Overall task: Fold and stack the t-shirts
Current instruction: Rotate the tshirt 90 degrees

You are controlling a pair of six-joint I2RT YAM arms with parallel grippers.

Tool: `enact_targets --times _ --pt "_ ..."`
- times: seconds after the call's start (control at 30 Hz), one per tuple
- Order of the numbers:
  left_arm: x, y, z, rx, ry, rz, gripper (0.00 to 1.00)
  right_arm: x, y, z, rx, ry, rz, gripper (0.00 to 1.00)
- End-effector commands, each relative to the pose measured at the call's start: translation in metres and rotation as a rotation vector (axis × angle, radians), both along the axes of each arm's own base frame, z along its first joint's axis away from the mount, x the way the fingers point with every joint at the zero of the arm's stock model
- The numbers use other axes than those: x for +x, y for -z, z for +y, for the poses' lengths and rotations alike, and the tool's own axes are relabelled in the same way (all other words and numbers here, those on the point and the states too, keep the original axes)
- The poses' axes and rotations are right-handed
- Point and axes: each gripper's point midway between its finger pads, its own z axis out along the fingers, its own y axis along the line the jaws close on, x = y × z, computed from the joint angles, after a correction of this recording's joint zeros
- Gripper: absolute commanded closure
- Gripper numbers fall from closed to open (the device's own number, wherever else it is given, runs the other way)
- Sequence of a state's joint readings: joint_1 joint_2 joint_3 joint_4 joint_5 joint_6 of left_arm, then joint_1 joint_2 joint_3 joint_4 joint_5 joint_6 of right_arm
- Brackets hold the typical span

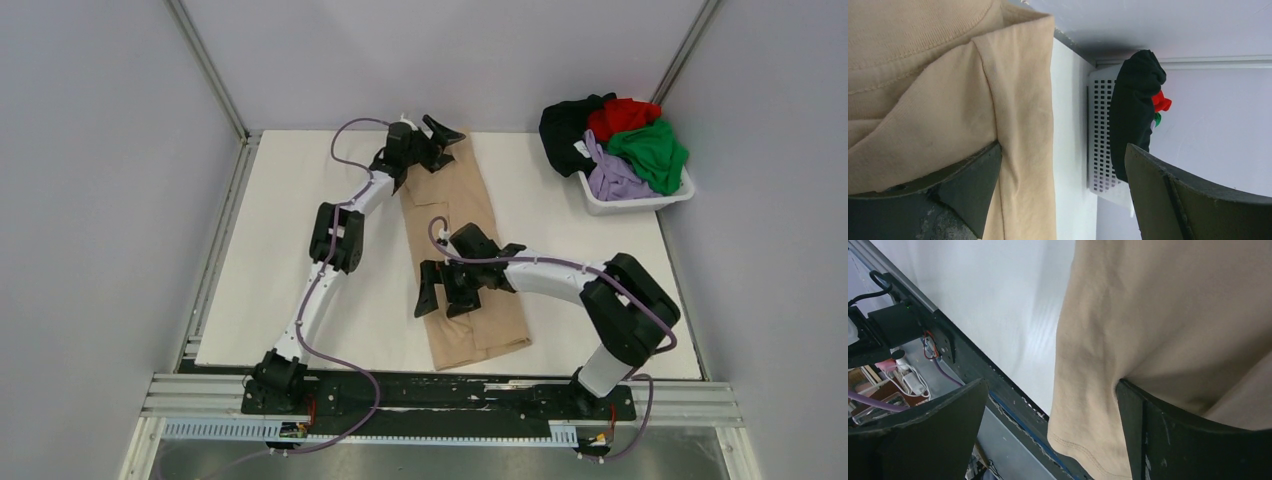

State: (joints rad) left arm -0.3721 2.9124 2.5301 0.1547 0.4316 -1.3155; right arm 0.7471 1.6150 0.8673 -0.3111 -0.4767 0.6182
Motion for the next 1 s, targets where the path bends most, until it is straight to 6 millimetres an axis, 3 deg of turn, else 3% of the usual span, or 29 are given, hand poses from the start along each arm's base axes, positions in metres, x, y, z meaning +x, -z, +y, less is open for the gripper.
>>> enact_targets --times 0.0,0.27,0.37,0.47,0.57,0.67,0.7,0.73,0.77,0.8,0.87,0.9,0.93,0.97 --pt "0.001 0.056 -0.002 0.082 -0.028 0.009 0.0 0.015 -0.017 0.041 0.095 -0.087 -0.067 0.0" --pt "-0.004 0.037 -0.003 0.178 0.054 -0.107 0.0 0.028 0.003 0.083 0.138 -0.191 -0.035 0.0" --pt "-0.004 0.024 0.006 0.209 0.072 -0.14 0.0 0.04 0.004 0.092 0.13 -0.191 -0.082 0.0" --pt "-0.004 0.015 0.016 0.214 0.09 -0.153 0.0 0.052 -0.011 0.095 0.134 -0.168 -0.147 0.0" --pt "-0.006 -0.016 0.018 0.204 0.108 -0.194 0.0 0.057 -0.041 0.092 0.16 -0.151 -0.227 0.0" --pt "-0.011 -0.048 0.017 0.199 0.123 -0.241 0.0 0.054 -0.083 0.081 0.201 -0.116 -0.311 0.0" --pt "-0.014 -0.074 0.017 0.188 0.13 -0.278 0.0 0.051 -0.092 0.075 0.207 -0.102 -0.33 0.0" --pt "-0.018 -0.078 0.017 0.192 0.14 -0.282 0.0 0.049 -0.1 0.068 0.209 -0.08 -0.346 0.0" --pt "-0.025 -0.108 0.017 0.183 0.154 -0.322 0.0 0.046 -0.103 0.059 0.198 -0.053 -0.357 0.0" --pt "-0.031 -0.112 0.017 0.195 0.169 -0.327 0.0 0.043 -0.106 0.049 0.187 -0.024 -0.37 0.0" --pt "-0.053 -0.164 0.019 0.215 0.194 -0.398 0.0 0.033 -0.101 0.023 0.143 0.044 -0.372 0.0" --pt "-0.064 -0.167 0.021 0.24 0.207 -0.371 0.0 0.03 -0.101 0.01 0.128 0.082 -0.372 0.0" --pt "-0.082 -0.188 0.023 0.279 0.221 -0.407 0.0 0.026 -0.098 -0.003 0.104 0.124 -0.365 0.0" --pt "-0.093 -0.177 0.027 0.345 0.209 -0.33 0.0 0.024 -0.096 -0.017 0.084 0.171 -0.357 0.0"
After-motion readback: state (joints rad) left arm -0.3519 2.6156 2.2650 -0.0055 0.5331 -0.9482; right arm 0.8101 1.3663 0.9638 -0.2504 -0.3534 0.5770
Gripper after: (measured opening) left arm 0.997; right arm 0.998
